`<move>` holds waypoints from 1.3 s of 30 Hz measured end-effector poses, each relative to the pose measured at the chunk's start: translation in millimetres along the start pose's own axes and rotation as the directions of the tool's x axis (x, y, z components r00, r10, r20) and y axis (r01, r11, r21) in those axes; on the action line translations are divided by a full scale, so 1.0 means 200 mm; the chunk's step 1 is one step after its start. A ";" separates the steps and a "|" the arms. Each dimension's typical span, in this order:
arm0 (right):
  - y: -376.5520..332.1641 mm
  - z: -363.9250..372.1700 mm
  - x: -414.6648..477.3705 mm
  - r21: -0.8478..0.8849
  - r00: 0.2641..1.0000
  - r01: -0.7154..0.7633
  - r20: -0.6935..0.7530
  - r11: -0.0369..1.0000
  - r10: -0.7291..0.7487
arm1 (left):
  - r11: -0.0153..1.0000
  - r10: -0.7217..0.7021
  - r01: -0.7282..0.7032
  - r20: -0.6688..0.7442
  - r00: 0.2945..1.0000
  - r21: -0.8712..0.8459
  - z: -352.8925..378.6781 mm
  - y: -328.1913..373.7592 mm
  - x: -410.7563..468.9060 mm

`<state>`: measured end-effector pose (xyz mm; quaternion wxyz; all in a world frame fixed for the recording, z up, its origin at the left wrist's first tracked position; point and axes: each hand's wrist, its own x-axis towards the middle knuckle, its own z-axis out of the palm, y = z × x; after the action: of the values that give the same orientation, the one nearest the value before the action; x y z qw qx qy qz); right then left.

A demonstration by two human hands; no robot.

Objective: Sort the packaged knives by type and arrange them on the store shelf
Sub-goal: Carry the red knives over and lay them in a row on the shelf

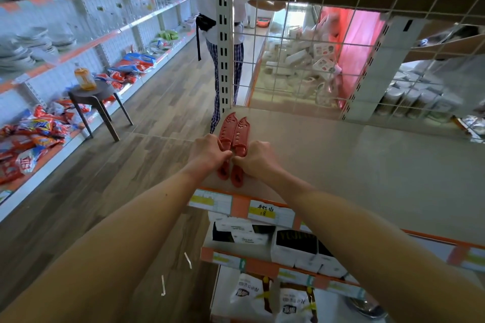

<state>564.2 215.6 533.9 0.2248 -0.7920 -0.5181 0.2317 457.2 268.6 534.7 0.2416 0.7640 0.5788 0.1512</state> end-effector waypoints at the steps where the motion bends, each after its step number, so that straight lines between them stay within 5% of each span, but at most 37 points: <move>1: 0.00 0.00 0.00 0.003 1.000 0.006 -0.005 1.000 -0.006 | 1.000 0.001 -0.001 0.000 1.000 0.006 0.00 0.00 0.00; 25: 0.01 -0.05 -0.17 -0.070 0.992 0.066 -0.103 0.995 -0.073 | 0.990 0.133 -0.133 0.003 0.991 0.052 -0.07 -0.06 -0.14; 30: -0.05 0.03 -0.25 -0.156 0.982 0.176 -0.036 0.972 -0.184 | 0.964 0.211 -0.225 0.112 0.971 0.141 -0.02 -0.06 -0.22; 39: -0.06 0.05 -0.33 -0.216 0.986 0.162 -0.001 0.963 -0.166 | 0.977 0.178 -0.187 0.095 0.979 0.098 -0.05 -0.11 -0.28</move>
<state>526.2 160.1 541.1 0.1611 -0.7682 -0.6019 0.1471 419.3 220.7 533.5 0.2105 0.8315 0.5024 0.1087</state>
